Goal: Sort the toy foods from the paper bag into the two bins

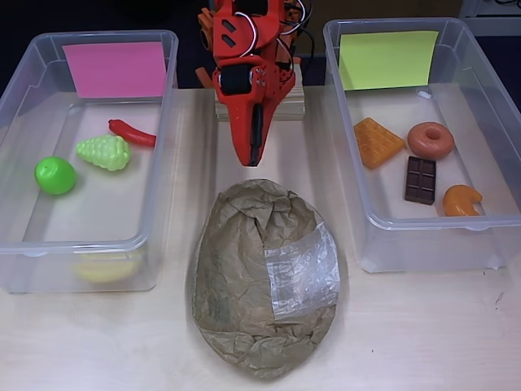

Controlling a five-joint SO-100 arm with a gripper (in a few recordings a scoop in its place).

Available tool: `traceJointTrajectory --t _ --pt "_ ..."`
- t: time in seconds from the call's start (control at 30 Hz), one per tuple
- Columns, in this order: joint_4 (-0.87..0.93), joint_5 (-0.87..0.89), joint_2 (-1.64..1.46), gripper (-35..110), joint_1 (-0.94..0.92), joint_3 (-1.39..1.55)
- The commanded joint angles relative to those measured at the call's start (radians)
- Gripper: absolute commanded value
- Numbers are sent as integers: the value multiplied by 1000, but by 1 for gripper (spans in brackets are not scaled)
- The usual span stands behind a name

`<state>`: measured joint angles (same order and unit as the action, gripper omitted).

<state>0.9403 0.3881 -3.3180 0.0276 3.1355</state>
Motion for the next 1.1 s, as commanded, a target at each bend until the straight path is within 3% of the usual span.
traceJointTrajectory --t 0.0,0.43,1.07 --pt "37 -54 -3 0 12 6" --pt "267 -229 -8 0 14 6" --pt "272 -242 -6 0 26 6"
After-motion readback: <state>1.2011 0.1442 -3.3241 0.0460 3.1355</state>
